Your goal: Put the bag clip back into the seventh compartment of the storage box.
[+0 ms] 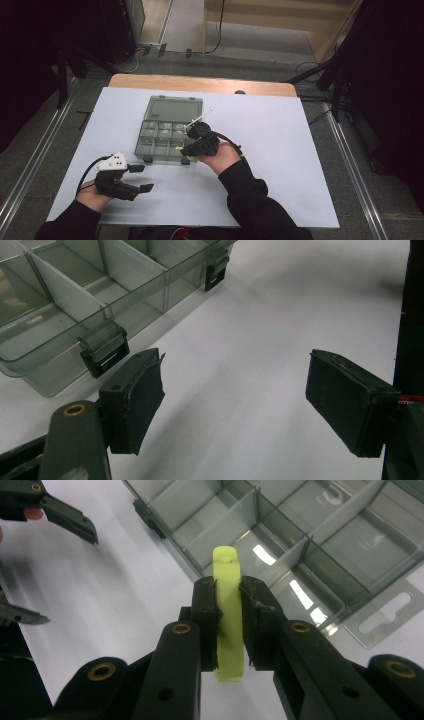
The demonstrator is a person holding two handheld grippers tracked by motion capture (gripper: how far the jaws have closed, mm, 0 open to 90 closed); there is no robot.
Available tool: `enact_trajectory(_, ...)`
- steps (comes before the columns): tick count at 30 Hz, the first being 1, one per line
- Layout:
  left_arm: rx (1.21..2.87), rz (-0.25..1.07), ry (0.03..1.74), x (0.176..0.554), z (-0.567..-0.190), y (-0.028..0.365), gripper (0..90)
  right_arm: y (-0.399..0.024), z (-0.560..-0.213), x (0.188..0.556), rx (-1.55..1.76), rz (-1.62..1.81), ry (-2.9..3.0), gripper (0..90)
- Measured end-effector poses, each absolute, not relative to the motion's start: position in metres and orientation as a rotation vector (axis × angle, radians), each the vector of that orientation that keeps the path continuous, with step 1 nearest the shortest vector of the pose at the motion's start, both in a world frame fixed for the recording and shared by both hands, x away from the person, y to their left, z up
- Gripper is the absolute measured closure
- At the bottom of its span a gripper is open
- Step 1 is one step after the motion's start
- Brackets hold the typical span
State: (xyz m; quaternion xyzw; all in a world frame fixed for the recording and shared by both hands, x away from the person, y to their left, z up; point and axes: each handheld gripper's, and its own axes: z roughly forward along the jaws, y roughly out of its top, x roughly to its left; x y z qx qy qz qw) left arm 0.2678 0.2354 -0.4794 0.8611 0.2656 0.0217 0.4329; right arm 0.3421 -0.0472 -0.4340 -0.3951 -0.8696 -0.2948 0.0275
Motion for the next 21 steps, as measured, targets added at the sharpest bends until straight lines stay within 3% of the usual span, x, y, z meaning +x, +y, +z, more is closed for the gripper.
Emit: enact_trajectory(21,2.148,0.053,0.662,0.268,-0.48,0.235,22.3,-0.026,-0.439,0.357,-1.333,-0.907,-2.683,79.1)
